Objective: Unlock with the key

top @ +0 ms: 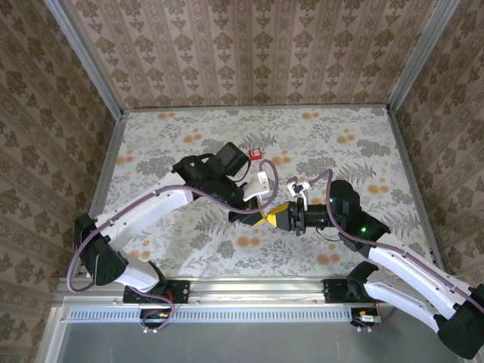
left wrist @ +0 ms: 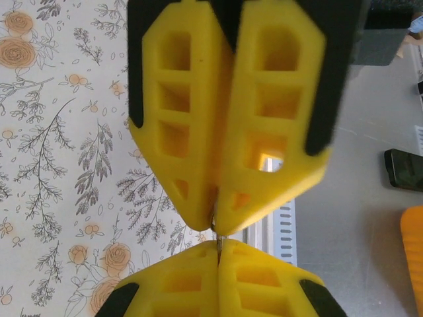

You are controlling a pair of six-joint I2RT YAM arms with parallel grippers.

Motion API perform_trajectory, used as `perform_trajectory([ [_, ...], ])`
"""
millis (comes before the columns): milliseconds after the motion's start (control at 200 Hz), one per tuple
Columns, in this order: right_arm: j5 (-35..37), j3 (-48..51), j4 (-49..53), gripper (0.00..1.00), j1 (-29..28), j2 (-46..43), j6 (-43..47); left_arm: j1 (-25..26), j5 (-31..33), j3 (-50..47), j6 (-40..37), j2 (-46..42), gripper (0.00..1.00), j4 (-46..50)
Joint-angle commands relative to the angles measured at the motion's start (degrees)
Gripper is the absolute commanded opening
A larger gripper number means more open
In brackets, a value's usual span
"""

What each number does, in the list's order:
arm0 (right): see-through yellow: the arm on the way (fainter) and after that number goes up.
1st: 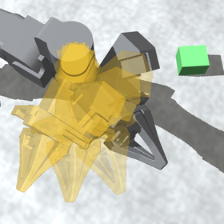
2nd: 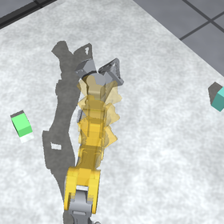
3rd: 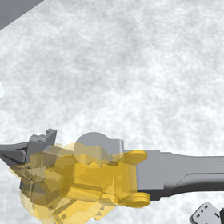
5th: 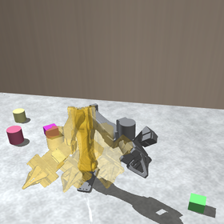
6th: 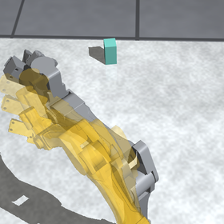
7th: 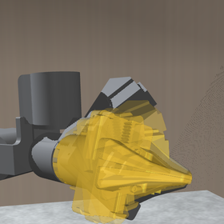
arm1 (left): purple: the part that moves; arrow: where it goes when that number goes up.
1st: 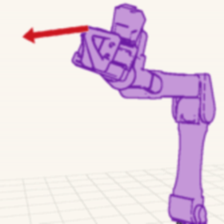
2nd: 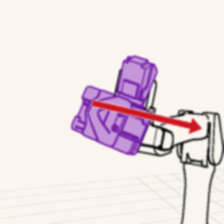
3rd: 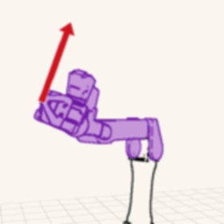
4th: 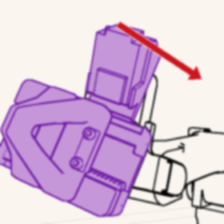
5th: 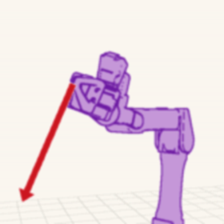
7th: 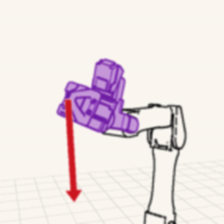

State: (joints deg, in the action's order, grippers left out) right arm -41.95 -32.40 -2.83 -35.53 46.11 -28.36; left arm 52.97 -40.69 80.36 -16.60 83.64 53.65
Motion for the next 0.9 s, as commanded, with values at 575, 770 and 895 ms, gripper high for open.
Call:
perform_trajectory([
  [575, 10.6, -1.1, 9.5, 0.0, -0.7, -6.9, 3.5, -5.2, 20.8, -3.4, 1.4, -9.5, 0.66, -6.2],
  [770, 12.0, -0.1, 9.7, 0.0, -0.7, -7.2, 2.5, -12.5, 34.3, -11.4, 12.6, -8.5, 0.76, -21.2],
  [895, 14.4, 0.1, 11.3, 0.0, -0.7, -7.6, 2.9, -16.1, 38.2, -14.8, 21.7, -0.7, 0.71, -25.5],
])
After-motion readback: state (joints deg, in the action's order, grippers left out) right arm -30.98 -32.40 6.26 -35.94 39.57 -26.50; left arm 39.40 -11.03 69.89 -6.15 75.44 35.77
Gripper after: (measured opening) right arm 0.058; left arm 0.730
